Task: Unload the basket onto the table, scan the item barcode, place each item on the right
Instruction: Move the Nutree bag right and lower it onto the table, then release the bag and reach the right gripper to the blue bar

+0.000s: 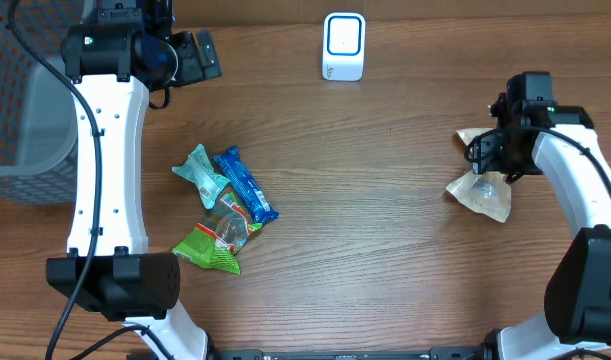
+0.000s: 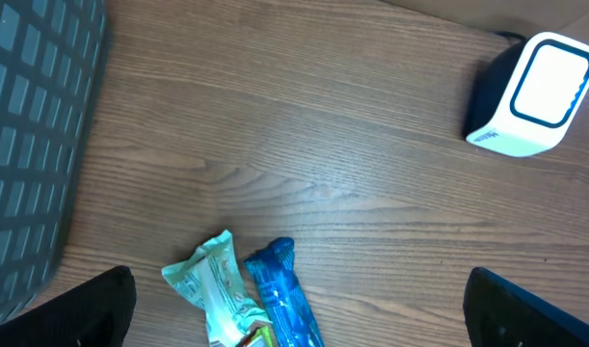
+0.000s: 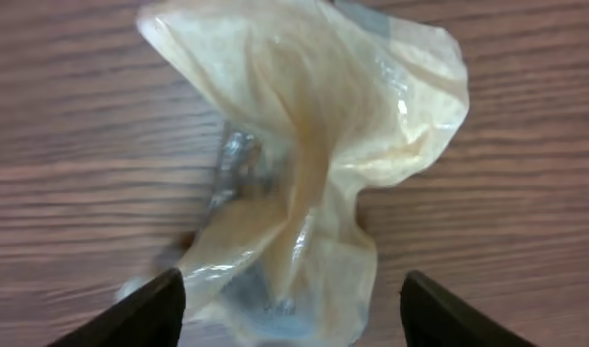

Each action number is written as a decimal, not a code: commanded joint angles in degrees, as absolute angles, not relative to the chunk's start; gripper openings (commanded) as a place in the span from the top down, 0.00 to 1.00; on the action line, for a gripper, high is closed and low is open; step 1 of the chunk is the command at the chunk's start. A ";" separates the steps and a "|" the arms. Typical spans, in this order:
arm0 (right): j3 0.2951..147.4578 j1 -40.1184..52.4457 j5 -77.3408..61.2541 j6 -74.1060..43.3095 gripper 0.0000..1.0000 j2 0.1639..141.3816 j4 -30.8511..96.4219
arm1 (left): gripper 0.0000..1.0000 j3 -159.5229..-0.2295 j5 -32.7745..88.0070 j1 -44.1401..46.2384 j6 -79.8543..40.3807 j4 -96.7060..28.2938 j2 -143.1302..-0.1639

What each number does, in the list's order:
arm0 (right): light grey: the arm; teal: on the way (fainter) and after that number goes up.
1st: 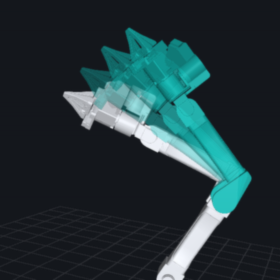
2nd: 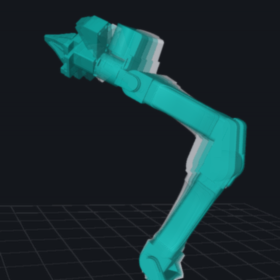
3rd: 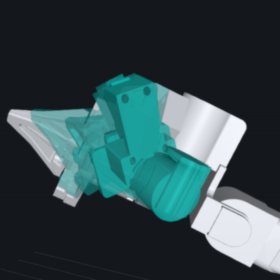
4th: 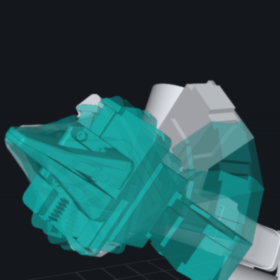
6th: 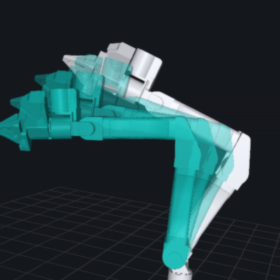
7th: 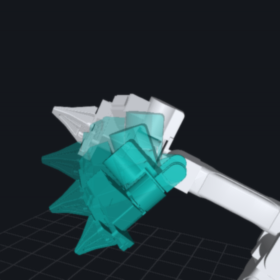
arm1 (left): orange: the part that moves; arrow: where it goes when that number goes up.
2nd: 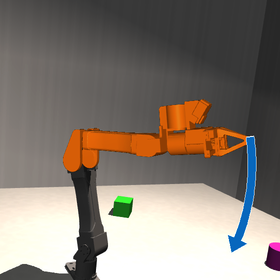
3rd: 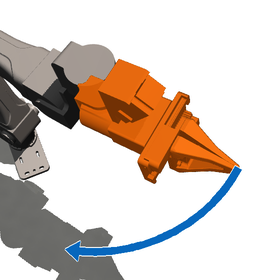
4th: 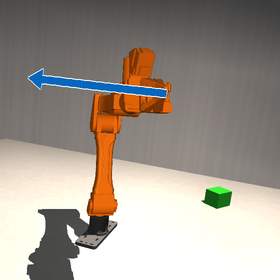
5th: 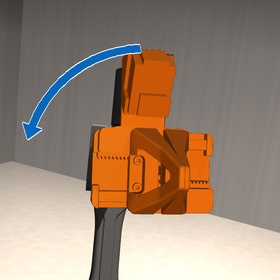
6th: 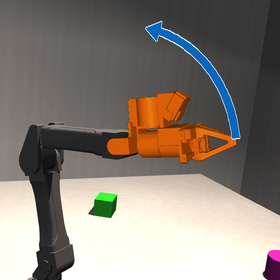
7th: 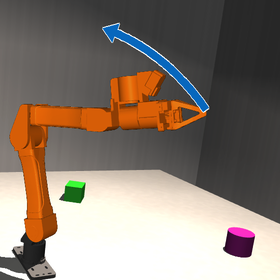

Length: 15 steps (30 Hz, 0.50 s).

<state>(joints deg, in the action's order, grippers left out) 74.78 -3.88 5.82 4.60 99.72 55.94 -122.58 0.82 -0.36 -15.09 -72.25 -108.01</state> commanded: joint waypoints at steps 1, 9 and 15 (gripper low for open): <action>83.66 -3.84 -6.09 2.52 0.28 99.57 58.11 | 0.00 -123.87 1.08 0.01 -15.88 -72.16 -108.62; 89.91 -0.21 -40.18 1.34 0.44 99.85 56.38 | 0.00 -123.87 1.08 0.01 -15.88 -72.16 -108.62; 89.86 11.25 -34.61 -1.13 0.41 101.86 51.92 | 0.00 -123.87 1.10 0.01 -15.88 -72.16 -108.62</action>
<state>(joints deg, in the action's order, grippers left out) 89.25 5.45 -33.56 0.58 100.05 54.02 -122.58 0.82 -0.36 -15.09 -72.25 -108.01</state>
